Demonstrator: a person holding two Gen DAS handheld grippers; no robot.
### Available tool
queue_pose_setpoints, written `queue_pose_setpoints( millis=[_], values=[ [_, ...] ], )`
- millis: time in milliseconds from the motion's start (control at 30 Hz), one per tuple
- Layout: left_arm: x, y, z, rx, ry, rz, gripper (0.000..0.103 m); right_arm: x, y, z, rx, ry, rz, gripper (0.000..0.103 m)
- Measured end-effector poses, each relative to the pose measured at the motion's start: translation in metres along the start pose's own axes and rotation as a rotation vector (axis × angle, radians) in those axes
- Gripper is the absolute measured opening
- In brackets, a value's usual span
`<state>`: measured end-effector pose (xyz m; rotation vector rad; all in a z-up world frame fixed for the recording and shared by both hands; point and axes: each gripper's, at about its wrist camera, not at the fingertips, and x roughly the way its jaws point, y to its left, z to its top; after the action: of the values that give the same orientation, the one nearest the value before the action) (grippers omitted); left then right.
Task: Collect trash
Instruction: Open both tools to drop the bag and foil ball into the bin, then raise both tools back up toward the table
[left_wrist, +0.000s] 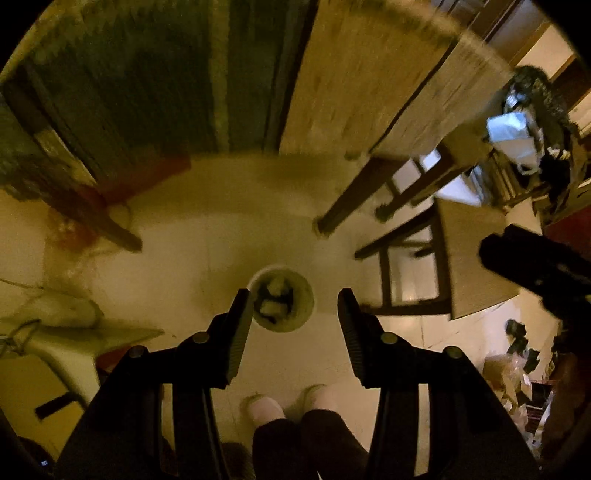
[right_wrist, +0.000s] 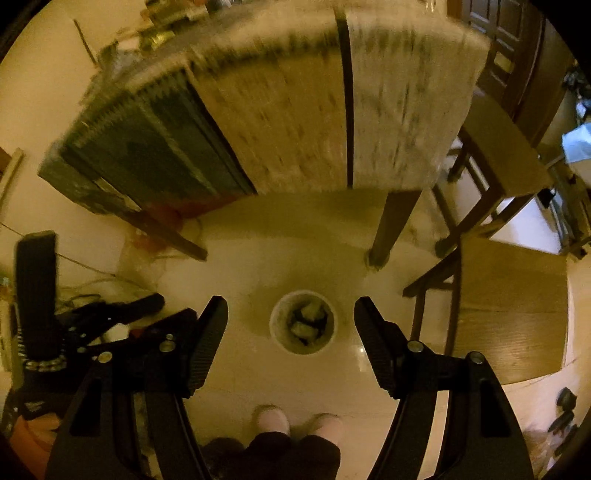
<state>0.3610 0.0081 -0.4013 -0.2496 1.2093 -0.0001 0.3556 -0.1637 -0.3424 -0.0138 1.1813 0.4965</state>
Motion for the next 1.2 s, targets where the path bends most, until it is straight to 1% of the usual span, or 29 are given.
queue_pose_setpoints(
  millis=[200, 300, 333, 433, 533, 667, 833, 967, 1000, 1033, 1067, 1100, 1133, 1200],
  values=[
    [-0.108, -0.016, 0.018, 0.033, -0.154, -0.001, 0.047, -0.079, 0.026, 0.013, -0.004, -0.103, 0.002, 0.068],
    [-0.158, -0.024, 0.021, 0.061, -0.229, 0.001, 0.046, -0.12, 0.039, 0.017, -0.018, -0.161, -0.002, 0.068],
    [-0.181, -0.026, 0.022, 0.073, -0.267, 0.006, 0.047, -0.135, 0.045, 0.019, -0.022, -0.184, -0.002, 0.068],
    [-0.227, -0.033, 0.024, 0.097, -0.339, 0.015, 0.047, -0.173, 0.062, 0.023, -0.023, -0.247, 0.005, 0.068],
    [-0.272, -0.038, 0.021, 0.108, -0.414, 0.007, 0.046, -0.211, 0.077, 0.024, -0.028, -0.319, 0.01, 0.068],
    [-0.327, -0.039, 0.016, 0.129, -0.521, -0.004, 0.047, -0.253, 0.096, 0.023, -0.037, -0.42, -0.006, 0.068],
    [-0.38, -0.035, 0.005, 0.148, -0.631, -0.011, 0.049, -0.297, 0.124, 0.018, -0.08, -0.528, -0.047, 0.068],
    [-0.414, -0.028, -0.006, 0.152, -0.714, -0.005, 0.055, -0.322, 0.138, 0.013, -0.112, -0.609, -0.071, 0.068],
    [-0.423, -0.025, -0.008, 0.15, -0.742, 0.002, 0.058, -0.327, 0.141, 0.013, -0.121, -0.631, -0.079, 0.071],
    [-0.427, -0.024, -0.008, 0.146, -0.753, 0.006, 0.061, -0.329, 0.143, 0.013, -0.123, -0.642, -0.085, 0.073],
    [-0.431, -0.022, -0.008, 0.139, -0.763, 0.01, 0.068, -0.331, 0.143, 0.014, -0.122, -0.656, -0.092, 0.079],
    [-0.434, -0.019, -0.007, 0.129, -0.771, 0.012, 0.073, -0.332, 0.143, 0.014, -0.117, -0.67, -0.098, 0.085],
    [-0.436, -0.016, -0.006, 0.119, -0.777, 0.008, 0.075, -0.334, 0.141, 0.015, -0.109, -0.686, -0.102, 0.087],
    [-0.438, -0.011, 0.0, 0.101, -0.781, -0.002, 0.088, -0.336, 0.139, 0.018, -0.097, -0.706, -0.104, 0.094]
  ],
)
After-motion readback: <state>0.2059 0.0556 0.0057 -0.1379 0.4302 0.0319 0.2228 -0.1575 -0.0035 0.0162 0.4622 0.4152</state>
